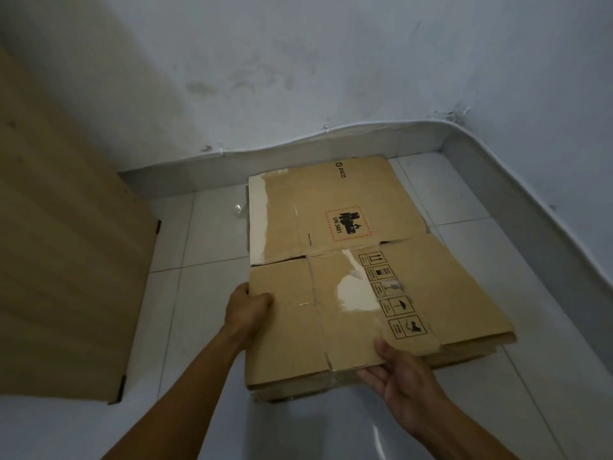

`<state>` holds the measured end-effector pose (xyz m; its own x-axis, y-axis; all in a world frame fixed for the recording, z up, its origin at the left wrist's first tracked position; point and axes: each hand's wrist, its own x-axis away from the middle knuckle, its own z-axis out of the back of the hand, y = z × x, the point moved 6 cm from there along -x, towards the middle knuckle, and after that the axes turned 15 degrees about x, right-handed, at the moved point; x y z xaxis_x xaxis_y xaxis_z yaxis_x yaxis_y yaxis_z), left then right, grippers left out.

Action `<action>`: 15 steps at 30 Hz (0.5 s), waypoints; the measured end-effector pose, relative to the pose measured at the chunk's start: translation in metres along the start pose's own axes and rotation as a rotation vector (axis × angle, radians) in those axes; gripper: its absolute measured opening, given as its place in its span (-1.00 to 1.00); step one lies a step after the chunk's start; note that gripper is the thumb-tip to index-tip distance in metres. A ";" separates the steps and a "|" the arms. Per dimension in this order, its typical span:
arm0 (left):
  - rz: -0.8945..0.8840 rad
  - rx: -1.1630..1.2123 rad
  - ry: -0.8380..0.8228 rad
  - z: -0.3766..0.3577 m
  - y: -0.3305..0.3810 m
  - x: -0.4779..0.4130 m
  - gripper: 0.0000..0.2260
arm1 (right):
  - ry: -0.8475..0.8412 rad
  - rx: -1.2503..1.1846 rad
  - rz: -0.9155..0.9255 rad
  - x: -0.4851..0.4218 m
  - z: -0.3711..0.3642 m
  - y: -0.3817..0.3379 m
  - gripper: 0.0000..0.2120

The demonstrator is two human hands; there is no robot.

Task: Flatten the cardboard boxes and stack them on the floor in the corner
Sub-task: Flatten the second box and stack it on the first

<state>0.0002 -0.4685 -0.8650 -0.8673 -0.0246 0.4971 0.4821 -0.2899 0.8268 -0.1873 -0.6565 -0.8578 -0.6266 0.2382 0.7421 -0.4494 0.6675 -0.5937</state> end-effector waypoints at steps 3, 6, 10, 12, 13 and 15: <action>-0.051 -0.046 0.013 -0.004 -0.008 0.002 -0.58 | -0.004 0.070 -0.055 -0.008 0.010 0.011 -0.68; -0.083 -0.060 0.029 -0.004 -0.014 0.000 -0.56 | -0.001 0.157 -0.099 -0.013 0.020 0.021 -0.62; -0.116 -0.093 0.031 0.000 -0.022 0.001 -0.54 | 0.002 0.249 -0.108 -0.017 0.025 0.028 -0.59; -0.134 -0.124 0.042 0.003 -0.024 0.000 -0.50 | -0.023 0.321 -0.141 -0.016 0.023 0.030 -0.61; -0.139 -0.147 0.047 0.004 -0.024 -0.001 -0.48 | -0.044 0.375 -0.159 -0.015 0.023 0.031 -0.61; -0.146 -0.194 0.049 0.003 -0.025 -0.003 -0.44 | -0.066 0.480 -0.188 -0.014 0.025 0.030 -0.61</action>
<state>-0.0083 -0.4580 -0.8860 -0.9334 -0.0141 0.3584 0.3222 -0.4724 0.8204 -0.2078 -0.6569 -0.8936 -0.5387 0.0894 0.8378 -0.7900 0.2921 -0.5391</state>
